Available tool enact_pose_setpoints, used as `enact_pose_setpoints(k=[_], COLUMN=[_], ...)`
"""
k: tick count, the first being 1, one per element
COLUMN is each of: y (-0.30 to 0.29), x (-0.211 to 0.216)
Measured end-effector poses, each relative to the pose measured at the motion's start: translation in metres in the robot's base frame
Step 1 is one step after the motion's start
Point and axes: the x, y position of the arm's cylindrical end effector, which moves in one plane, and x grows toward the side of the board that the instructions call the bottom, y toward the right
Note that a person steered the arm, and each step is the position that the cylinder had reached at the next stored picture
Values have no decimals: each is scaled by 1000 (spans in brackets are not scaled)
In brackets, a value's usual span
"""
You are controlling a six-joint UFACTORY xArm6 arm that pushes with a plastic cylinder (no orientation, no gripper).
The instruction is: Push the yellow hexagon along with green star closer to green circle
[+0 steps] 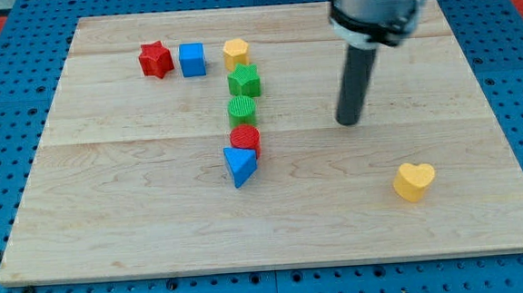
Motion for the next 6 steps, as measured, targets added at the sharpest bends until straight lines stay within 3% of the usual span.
enact_pose_setpoints(k=[1,2,3,4,6], y=[-40,-88,-124,-118,-115], x=[-110,-165,-151,-106,-73])
